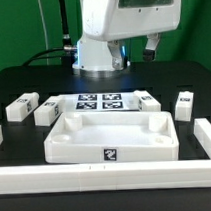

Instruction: Assemble desk

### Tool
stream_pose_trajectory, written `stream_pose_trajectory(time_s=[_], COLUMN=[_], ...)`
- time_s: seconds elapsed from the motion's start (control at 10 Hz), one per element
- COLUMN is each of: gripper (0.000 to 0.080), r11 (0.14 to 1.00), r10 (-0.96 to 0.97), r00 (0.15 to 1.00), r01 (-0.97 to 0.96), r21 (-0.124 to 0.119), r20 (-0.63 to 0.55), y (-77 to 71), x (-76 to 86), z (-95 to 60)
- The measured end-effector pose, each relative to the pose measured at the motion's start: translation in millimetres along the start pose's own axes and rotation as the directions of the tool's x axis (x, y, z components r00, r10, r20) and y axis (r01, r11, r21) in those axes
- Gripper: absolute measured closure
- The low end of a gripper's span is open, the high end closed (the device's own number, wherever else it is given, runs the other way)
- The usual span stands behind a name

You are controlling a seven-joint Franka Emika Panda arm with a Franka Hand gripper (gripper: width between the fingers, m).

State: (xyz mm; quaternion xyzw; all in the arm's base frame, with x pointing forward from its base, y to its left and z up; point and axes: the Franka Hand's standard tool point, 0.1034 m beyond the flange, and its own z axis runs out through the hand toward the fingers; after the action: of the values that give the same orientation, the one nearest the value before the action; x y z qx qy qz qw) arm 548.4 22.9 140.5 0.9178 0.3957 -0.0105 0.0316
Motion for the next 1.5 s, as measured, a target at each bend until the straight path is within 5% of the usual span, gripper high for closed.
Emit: stream_pose_trajectory(time_s=[0.5,0.6,0.7,0.9,1.3,1.4,1.5], gripper=[0.015,0.015,0.015,0.015,0.015,0.015,0.015], r11=[1.0,0.986,0.96,0.893,0.891,0.876,0.868], r10=[-0.011,-0.163,-0.278,-0.45,-0.454,-0.481,-0.496], r00=[1.0,0.986,0.96,0.893,0.891,0.876,0.868], r01=[0.011,0.162,0.277,0.449,0.454,0.481,0.496], r21=[-0.011,-0.041,-0.041,-0.006,0.003,0.036,0.025], r20=[-0.001,-0.033,-0.028,-0.004,-0.001,0.009,0.001], y=[0.7,3.1,1.4,2.1,0.1,-2.1,-6.2], x=[-0.9,-12.6,-24.5,-21.4,-23.0,-30.4,-31.8], z=[1.0,9.2,15.9,23.8,26.6,31.3,36.0])
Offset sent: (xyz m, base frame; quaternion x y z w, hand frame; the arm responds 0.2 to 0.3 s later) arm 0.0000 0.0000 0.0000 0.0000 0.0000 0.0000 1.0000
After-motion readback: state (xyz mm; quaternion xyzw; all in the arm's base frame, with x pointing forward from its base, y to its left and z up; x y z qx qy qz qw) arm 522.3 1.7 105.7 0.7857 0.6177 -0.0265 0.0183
